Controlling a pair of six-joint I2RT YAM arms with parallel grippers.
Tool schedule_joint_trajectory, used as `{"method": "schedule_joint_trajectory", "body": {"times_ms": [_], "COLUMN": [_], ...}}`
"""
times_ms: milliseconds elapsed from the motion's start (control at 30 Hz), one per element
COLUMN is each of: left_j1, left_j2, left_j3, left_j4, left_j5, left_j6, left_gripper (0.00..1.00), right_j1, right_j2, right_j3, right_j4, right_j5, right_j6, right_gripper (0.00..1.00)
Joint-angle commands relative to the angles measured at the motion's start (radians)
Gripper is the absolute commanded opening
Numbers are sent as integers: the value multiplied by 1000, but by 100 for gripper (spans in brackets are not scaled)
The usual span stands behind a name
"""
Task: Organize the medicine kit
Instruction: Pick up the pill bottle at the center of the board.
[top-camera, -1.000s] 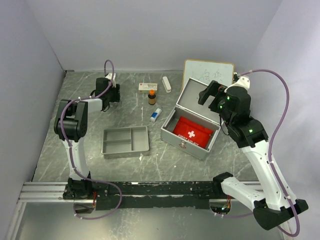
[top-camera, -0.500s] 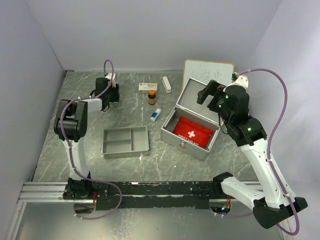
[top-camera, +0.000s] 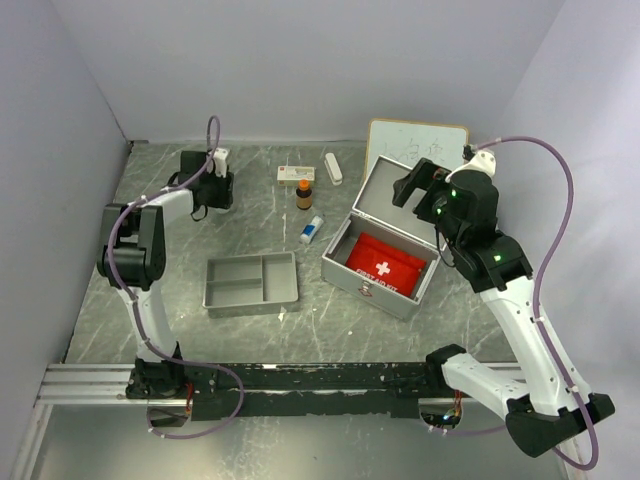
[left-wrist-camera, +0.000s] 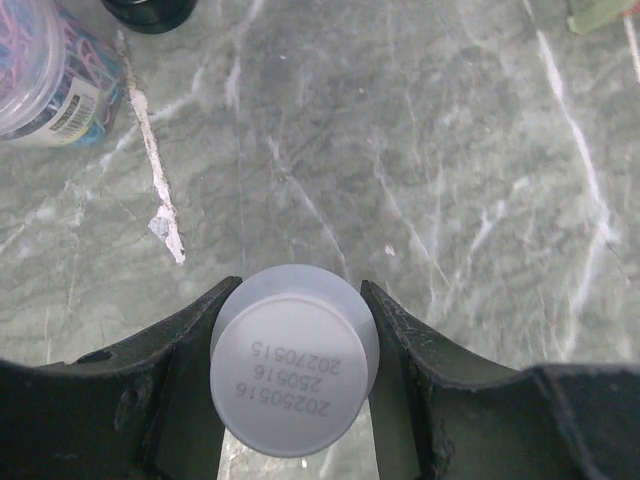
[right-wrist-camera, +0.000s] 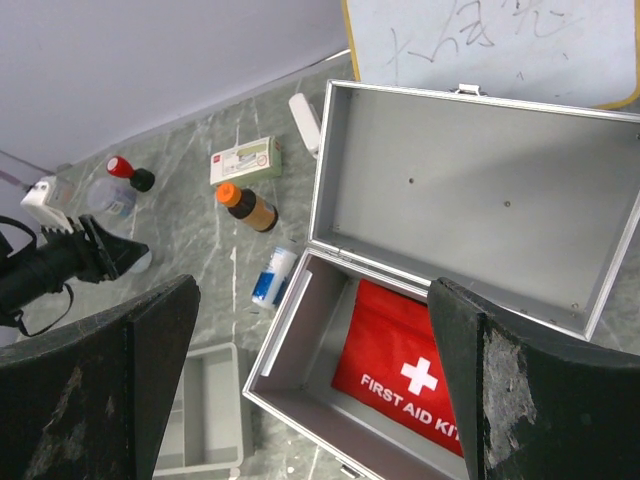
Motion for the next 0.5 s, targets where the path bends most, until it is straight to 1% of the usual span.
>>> {"method": "schedule_joint_trajectory", "body": {"times_ms": [0, 167, 333, 433, 467], "left_j1": [25, 34, 32, 29, 25], "left_j2": [-75, -139, -167, -192, -201], "left_j3": [108, 163, 250, 266, 266], "left_j4": [-210, -404, -660, -818, -846], "left_j5": [146, 257, 350, 392, 397], "left_j6": [129, 280, 446, 558, 602], "left_gripper": [7, 7, 7, 7, 7], "right_j1": [-1, 0, 0, 0, 0], "right_j2": [4, 4, -1, -9, -12], "right_j3": [-21, -31, -33, -39, -44], "right_j4": [35, 48, 49, 50, 50], "right_j5": [-24, -36, -43, -44, -44], "right_j6": [-8, -11, -17, -16, -15], "right_gripper": [100, 100, 100, 100, 100]}}
